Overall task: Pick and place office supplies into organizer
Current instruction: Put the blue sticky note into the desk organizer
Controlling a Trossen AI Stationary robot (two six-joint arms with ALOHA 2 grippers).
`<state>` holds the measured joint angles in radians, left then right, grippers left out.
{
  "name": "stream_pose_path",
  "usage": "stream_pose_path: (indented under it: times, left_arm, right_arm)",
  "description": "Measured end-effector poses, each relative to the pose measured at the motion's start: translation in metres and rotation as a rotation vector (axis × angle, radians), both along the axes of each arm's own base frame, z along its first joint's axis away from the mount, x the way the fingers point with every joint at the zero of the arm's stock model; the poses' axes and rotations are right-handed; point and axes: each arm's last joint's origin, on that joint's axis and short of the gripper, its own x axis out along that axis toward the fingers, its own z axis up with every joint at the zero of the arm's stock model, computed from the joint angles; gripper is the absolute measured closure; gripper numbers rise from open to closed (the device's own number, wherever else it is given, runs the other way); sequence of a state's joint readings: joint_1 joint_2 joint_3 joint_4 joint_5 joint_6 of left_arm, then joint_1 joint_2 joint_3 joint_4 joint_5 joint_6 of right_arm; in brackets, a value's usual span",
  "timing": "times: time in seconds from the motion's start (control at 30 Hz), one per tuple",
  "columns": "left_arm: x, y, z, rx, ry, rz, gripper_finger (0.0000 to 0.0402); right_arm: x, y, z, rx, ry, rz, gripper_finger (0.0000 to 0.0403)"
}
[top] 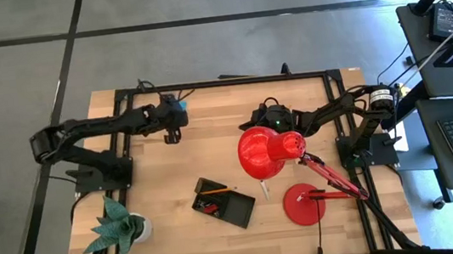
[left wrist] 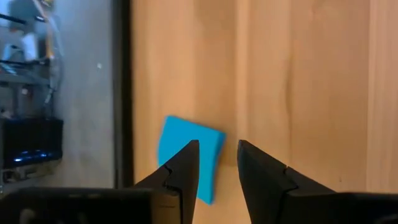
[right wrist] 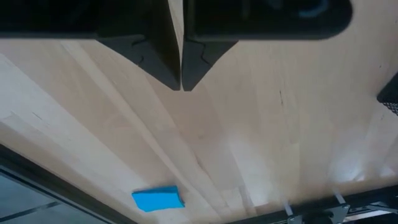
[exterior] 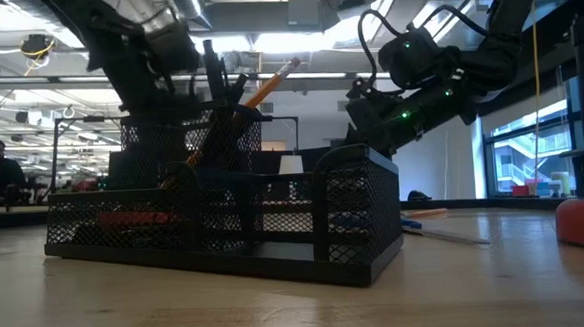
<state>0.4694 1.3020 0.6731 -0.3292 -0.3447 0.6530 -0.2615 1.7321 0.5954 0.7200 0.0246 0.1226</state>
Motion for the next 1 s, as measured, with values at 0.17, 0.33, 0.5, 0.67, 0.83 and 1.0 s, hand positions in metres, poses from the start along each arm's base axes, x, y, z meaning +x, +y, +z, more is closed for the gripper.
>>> stream_pose_path:
  times: [0.17, 0.33, 0.5, 0.67, 0.83, 1.0]
  left_arm:
    - [0.005, 0.003, -0.023, -0.029, 0.121, 0.004, 0.0279]
    - [0.007, 0.007, -0.039, 0.014, 0.211, 0.07, 0.025]
    - [0.011, 0.01, -0.047, 0.037, 0.222, 0.09, 0.0234]
    - [0.015, 0.013, -0.055, 0.041, 0.224, 0.088, 0.0235]
    - [0.016, 0.017, -0.067, 0.103, 0.305, 0.124, 0.0236]
    - [0.019, 0.02, -0.076, 0.176, 0.35, 0.153, 0.0239]
  right_arm:
    - [0.0, 0.0, 0.0, -0.024, 0.011, 0.011, 0.0382]
    - [0.0, 0.0, -0.001, -0.03, 0.016, 0.014, 0.0382]
    - [0.0, 0.0, -0.001, -0.045, 0.022, 0.022, 0.0382]
    - [0.0, 0.0, -0.001, -0.045, 0.022, 0.021, 0.0382]
    - [0.0, 0.0, -0.001, -0.045, 0.022, 0.021, 0.0382]
    - [0.0, 0.0, -0.001, -0.045, 0.024, 0.021, 0.0382]
